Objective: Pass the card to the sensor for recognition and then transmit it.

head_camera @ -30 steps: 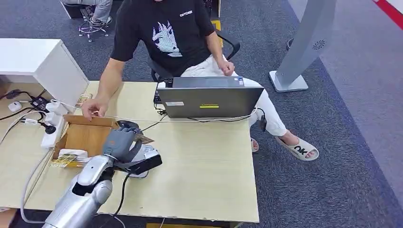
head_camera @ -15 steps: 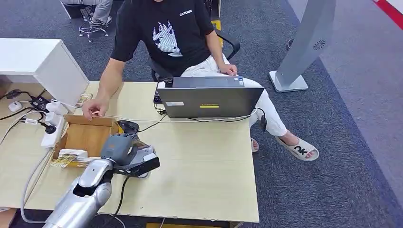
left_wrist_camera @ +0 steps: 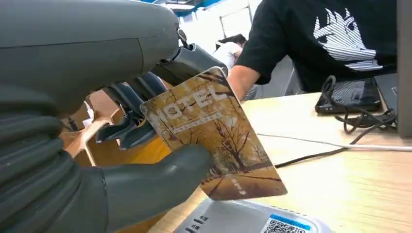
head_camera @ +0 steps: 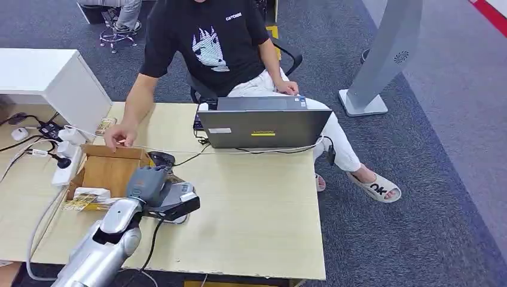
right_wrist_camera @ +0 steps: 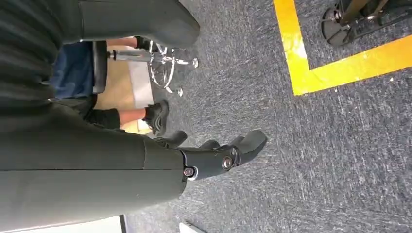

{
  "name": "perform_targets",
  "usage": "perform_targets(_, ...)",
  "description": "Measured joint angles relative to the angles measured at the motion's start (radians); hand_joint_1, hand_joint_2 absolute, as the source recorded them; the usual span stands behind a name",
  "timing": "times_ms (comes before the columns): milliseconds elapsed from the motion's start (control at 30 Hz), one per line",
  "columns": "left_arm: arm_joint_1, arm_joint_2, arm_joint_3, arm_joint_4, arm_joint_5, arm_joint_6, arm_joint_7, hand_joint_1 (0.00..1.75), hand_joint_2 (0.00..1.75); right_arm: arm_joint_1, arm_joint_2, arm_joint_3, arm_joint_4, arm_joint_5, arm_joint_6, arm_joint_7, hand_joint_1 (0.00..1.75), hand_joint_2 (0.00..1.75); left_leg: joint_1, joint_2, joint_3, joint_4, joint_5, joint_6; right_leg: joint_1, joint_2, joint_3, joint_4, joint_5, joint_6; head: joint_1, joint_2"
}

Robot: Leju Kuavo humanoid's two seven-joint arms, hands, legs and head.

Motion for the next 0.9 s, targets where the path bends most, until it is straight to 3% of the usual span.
perform_targets(233,-0.013,-0.010,-0.008,0.057,0.002,0.019,-0.022,1.75,1.75,0.000,0.000,-0.012,0.000,0.016,0.002,-0.001,0.00,1.75,0.000,-0.001,0.003,0.000,0.000,0.000,0.000,-0.001,0.004,0.000,0.000,0.000,0.000,0.000)
perform_targets(900,-0.023,-0.014,-0.008,0.069,0.022,0.042,-0.040,1.75,1.75,0.000,0.000,-0.026,0.000,0.031,0.000,-0.014,0.00,1.75,0.000,-0.001,0.005,0.000,0.002,0.001,0.000,-0.002,0.005,0.000,0.001,0.000,0.000,0.000)
